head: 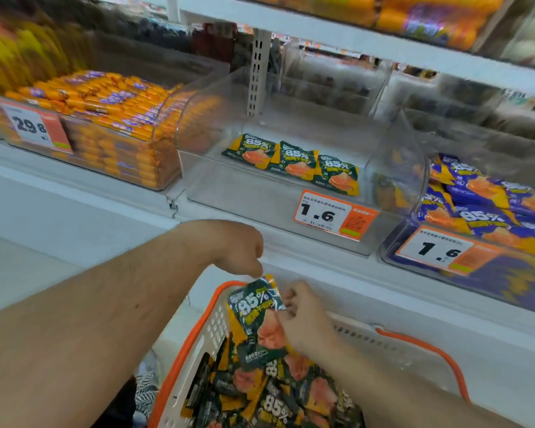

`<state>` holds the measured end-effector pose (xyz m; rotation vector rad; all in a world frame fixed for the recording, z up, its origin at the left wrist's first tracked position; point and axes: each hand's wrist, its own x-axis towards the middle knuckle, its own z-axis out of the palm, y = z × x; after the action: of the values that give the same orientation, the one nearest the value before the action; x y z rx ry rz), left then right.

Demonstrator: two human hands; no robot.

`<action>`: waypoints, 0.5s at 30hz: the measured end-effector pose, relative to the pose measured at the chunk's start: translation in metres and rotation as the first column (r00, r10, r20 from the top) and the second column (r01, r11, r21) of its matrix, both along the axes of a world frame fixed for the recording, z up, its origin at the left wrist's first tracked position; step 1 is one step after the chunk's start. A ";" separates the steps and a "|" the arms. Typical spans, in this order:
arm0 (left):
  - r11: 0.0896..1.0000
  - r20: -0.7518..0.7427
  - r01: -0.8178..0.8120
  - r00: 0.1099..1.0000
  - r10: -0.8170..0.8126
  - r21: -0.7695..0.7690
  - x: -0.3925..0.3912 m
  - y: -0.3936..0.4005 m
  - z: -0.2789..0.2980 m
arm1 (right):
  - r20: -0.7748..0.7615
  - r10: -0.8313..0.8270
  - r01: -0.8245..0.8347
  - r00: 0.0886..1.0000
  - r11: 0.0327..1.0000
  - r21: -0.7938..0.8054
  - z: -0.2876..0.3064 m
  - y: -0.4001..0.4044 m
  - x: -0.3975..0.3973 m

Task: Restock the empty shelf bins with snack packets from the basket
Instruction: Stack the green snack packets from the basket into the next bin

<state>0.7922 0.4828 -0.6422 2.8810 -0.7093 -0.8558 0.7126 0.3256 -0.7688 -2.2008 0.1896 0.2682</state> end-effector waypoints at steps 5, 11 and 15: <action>0.908 -0.088 -0.297 0.955 0.284 -0.295 0.002 0.022 0.034 | 0.326 -0.022 -0.031 0.945 0.987 0.155 0.083 -0.007 0.016; 0.248 -0.374 -0.501 0.827 0.420 -0.829 0.000 0.029 0.057 | 0.333 -0.014 -0.091 0.943 0.950 0.298 0.146 0.005 0.019; 0.017 -0.431 -0.486 0.791 0.435 -0.874 0.003 0.034 0.066 | 0.403 -0.058 -0.092 0.914 0.935 0.343 0.181 0.013 0.022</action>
<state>0.7948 0.5166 -0.5758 1.6000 -0.0769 -0.1454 0.7342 0.3385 -0.5880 -1.8452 -0.1062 -0.1452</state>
